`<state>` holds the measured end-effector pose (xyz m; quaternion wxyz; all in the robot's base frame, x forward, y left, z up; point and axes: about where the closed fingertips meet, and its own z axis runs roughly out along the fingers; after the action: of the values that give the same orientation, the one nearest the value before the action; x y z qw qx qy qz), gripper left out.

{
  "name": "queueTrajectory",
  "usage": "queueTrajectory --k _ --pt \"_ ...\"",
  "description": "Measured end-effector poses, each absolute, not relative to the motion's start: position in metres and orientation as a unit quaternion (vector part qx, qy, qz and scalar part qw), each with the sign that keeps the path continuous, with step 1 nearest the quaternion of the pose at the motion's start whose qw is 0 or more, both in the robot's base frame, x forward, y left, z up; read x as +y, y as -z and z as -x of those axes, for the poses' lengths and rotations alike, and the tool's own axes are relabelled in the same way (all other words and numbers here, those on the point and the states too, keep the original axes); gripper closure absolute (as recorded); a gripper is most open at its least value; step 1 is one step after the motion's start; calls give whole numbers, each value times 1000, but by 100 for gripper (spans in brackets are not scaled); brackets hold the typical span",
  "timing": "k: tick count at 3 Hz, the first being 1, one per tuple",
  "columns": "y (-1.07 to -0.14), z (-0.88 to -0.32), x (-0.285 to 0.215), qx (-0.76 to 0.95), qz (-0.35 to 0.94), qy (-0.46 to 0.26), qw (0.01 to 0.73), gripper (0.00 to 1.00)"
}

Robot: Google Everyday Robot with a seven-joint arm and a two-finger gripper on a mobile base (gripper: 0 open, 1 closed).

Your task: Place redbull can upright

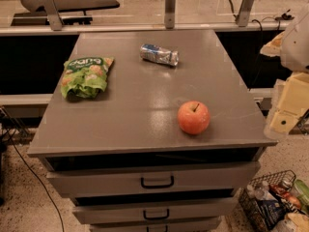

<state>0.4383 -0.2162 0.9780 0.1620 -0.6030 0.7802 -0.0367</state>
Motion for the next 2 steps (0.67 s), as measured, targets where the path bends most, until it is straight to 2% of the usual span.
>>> queueTrajectory --k 1,2 --pt "-978 -438 -216 780 603 37 162 0" --pt "-975 -478 -200 788 587 28 185 0"
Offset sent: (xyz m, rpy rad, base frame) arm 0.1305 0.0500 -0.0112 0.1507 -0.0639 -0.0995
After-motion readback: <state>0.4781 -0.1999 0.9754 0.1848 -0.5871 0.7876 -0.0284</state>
